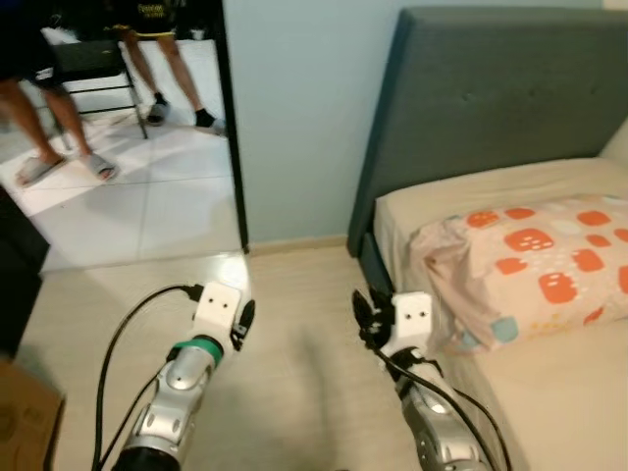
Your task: Clean up the room
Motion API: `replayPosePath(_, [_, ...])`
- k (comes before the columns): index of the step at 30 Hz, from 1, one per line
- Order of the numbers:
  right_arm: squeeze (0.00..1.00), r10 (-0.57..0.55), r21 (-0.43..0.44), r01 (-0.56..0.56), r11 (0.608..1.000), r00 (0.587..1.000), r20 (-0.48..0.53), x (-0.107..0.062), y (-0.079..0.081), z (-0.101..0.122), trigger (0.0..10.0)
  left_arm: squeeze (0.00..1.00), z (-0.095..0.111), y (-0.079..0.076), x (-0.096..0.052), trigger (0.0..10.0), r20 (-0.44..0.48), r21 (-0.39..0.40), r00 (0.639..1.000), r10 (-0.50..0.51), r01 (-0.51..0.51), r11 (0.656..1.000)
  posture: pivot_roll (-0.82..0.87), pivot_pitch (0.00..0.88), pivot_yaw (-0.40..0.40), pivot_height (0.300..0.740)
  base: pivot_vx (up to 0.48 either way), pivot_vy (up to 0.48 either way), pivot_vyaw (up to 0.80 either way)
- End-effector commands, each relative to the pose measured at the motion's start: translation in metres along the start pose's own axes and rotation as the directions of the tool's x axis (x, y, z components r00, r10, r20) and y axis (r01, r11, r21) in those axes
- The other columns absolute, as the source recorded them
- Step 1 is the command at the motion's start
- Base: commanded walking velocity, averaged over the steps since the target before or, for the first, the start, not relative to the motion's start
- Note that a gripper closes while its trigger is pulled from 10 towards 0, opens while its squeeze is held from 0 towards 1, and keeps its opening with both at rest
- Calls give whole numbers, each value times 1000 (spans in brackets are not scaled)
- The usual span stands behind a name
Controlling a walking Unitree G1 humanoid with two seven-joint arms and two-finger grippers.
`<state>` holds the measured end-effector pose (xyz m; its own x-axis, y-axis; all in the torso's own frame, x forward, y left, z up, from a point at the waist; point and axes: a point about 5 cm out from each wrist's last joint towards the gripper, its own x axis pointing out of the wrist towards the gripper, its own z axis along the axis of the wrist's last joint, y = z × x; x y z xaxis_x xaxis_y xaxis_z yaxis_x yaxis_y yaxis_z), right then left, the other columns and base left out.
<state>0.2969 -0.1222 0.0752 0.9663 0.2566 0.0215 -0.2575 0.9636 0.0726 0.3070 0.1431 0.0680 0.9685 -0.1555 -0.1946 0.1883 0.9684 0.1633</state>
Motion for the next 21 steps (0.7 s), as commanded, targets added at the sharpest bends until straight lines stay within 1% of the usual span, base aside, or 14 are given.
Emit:
replayPosePath(1, [0, -27, -7, 27, 1000, 999, -25, -5, -8, -6, 10000, 0, -4, -9, -1, 10000, -14, -11, 1000, -27, 26, 1000, -59, 34, 50, 740, -412, 0, 0])
replayPosePath(21, [0, -28, -8, 28, 1000, 999, -21, -5, -10, -5, 10000, 0, -3, -9, 0, 10000, -12, -9, 1000, -27, 27, 1000, -60, 29, 50, 740, -412, 0, 0])
